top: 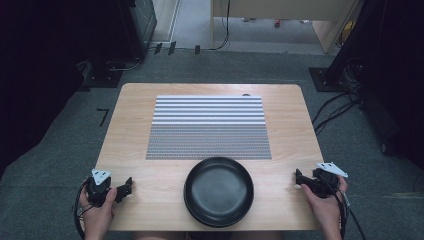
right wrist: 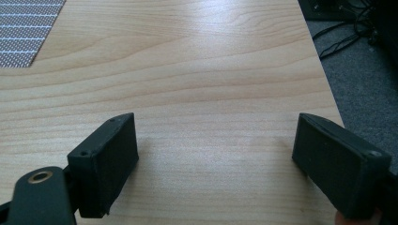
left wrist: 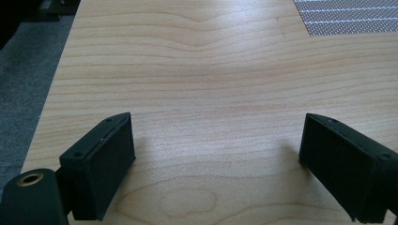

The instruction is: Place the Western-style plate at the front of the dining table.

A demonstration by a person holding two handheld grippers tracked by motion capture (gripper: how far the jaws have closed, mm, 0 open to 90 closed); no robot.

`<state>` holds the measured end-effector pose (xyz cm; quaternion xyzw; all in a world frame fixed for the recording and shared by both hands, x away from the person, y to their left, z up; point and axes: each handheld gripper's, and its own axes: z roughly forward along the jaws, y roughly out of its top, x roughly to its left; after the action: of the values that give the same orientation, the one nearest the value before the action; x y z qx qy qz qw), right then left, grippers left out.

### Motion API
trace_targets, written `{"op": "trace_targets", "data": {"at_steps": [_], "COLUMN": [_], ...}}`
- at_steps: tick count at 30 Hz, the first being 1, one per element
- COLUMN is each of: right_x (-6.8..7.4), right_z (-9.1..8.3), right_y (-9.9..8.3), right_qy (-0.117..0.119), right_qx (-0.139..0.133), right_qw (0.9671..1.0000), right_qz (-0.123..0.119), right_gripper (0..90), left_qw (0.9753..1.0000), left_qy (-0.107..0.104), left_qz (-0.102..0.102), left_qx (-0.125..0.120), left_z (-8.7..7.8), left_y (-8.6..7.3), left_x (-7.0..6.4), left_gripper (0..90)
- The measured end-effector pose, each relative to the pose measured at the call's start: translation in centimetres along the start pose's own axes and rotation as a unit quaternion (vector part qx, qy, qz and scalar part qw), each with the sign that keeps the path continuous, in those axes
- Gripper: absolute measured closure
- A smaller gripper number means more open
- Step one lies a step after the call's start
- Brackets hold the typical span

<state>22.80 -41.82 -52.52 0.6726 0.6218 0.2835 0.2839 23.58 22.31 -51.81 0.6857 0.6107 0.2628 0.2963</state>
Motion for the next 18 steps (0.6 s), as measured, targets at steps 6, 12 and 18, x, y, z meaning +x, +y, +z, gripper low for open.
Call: {"op": "trace_targets", "data": {"at_steps": [6,12,18], "right_x": [0.0,0.3,0.8], "right_z": [-0.1,-0.7,-1.4], "right_y": [-0.1,0.2,0.5], "right_qy": [-0.001,0.002,0.007], "right_qx": [0.000,-0.014,-0.029], "right_qw": [1.0000,0.9999,0.9995], "right_qz": [-0.002,-0.001,0.003], "right_gripper": [13.6,13.8,14.0], "left_qw": [1.0000,0.9999,0.9996], "left_qy": [-0.003,-0.003,-0.010], "left_qz": [0.004,-0.007,-0.014], "left_qx": [0.002,-0.011,-0.023], "left_z": [-0.1,-0.6,-1.1], "left_y": [0.0,0.2,0.5], "left_x": [0.0,-0.1,-0.7], "left_gripper": [12.0,13.0,13.0]}}
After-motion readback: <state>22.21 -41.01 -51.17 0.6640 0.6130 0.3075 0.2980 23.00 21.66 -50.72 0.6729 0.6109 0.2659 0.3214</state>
